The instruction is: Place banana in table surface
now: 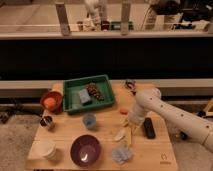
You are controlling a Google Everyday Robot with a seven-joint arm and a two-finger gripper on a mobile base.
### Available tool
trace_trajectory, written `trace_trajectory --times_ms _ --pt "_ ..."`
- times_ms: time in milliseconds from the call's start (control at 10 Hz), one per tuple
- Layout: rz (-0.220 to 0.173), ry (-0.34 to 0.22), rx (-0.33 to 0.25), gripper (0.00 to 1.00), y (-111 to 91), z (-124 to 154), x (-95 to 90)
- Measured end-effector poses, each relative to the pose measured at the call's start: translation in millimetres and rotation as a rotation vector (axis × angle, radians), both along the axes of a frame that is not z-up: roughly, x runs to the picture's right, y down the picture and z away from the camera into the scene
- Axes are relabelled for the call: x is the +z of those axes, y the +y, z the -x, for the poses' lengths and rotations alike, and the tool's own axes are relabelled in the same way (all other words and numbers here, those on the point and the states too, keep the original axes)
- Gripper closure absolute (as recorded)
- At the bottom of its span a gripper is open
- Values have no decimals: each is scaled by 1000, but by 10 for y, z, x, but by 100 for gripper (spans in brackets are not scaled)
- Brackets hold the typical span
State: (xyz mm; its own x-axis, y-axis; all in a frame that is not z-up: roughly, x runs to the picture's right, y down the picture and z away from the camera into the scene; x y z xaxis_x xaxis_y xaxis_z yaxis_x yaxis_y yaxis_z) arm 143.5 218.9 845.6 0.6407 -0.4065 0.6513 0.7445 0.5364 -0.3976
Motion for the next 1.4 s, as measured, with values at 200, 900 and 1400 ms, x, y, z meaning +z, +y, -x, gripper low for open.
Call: trace_trajectory --times_ms 200,900,1400 --pt "26 27 -31 20 25 16 0" --pt "45 53 -58 20 42 37 6" --pt "45 52 -59 20 40 45 7"
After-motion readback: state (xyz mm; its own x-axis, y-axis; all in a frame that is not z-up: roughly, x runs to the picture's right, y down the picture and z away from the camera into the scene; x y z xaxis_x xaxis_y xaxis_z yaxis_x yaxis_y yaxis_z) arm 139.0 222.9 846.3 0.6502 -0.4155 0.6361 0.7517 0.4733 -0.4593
